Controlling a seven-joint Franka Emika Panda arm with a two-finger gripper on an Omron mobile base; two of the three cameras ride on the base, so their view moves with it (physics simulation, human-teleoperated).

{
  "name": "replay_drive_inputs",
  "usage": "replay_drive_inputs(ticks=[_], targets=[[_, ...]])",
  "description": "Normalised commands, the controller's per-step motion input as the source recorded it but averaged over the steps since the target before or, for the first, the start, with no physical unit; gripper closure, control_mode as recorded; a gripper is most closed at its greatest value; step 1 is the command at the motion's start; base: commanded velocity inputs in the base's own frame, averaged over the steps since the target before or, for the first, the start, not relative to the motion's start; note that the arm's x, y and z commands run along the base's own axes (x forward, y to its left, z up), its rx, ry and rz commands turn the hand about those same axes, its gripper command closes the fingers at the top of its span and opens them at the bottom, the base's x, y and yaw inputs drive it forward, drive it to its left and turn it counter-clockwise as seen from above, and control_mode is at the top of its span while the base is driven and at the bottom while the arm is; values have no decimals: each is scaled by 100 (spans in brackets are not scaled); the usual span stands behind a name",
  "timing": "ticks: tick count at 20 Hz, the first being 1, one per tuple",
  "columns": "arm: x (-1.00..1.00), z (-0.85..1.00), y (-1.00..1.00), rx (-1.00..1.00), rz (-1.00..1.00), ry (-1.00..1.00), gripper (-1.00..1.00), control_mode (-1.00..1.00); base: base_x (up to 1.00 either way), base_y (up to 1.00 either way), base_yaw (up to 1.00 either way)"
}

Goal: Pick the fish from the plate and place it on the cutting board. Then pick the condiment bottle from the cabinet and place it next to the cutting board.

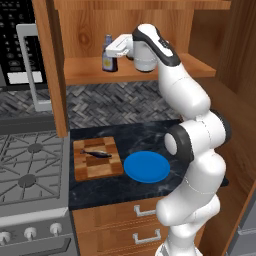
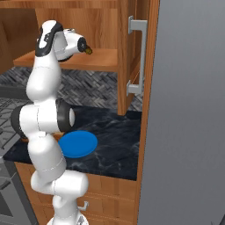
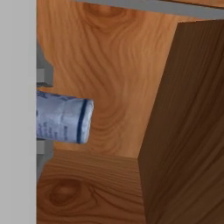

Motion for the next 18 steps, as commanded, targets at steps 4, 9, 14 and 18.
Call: replay_drive_inputs(ticks=[4, 9, 14, 18], targets=[[-22, 0, 0, 0, 0, 0, 100, -100, 0, 0, 0], [-26, 0, 0, 0, 0, 0, 100, -100, 0, 0, 0], [-25, 0, 0, 0, 0, 0, 100, -100, 0, 0, 0], [-24, 1, -1, 1, 0, 0, 100, -100, 0, 0, 0]])
